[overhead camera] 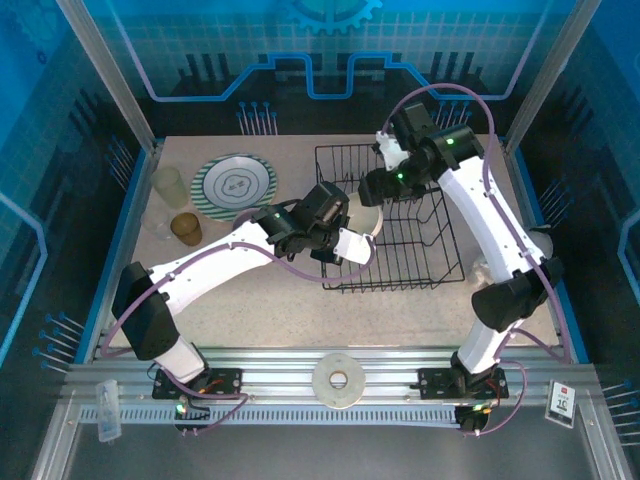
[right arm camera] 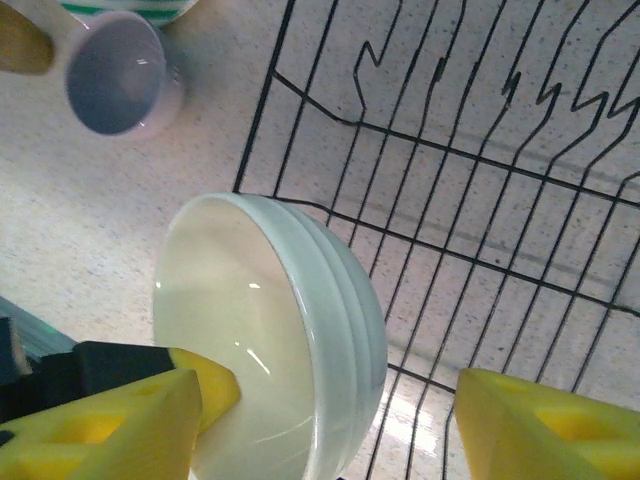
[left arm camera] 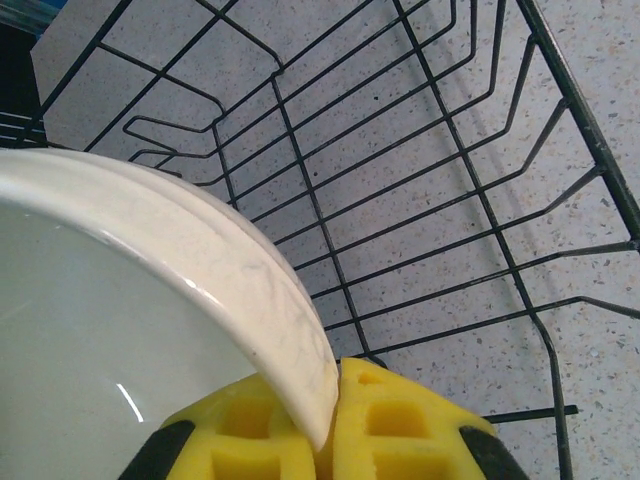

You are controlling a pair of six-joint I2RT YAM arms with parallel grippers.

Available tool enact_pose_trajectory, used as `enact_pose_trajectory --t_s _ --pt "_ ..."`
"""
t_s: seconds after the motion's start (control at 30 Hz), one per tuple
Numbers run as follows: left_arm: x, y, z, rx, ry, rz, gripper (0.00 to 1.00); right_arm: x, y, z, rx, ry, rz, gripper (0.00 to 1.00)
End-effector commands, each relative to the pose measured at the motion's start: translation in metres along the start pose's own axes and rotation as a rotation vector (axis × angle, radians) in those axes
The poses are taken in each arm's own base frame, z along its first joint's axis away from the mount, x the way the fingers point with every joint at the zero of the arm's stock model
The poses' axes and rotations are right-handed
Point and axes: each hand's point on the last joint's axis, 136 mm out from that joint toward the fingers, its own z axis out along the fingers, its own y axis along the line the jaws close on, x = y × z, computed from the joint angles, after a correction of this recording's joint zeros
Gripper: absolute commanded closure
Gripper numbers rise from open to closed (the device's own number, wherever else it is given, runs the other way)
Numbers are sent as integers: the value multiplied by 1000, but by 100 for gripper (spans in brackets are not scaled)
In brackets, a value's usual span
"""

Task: Unload the mixed dishes from the dish rack

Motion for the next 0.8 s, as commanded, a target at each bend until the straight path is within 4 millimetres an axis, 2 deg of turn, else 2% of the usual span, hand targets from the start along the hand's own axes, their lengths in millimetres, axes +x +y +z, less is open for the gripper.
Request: enact_pose_trajectory --t_s 0.0,0.47,0.63,0.77 --pt "-11 18 -4 -75 -30 42 100 13 -4 -4 81 50 -50 34" --pt "-13 21 -1 -88 -28 55 100 24 -16 17 215 147 -65 53" --pt "-11 20 -1 -88 -15 61 100 22 -19 19 257 149 -68 65" --pt "-11 20 0 -92 -15 56 100 23 -19 21 283 172 -86 71"
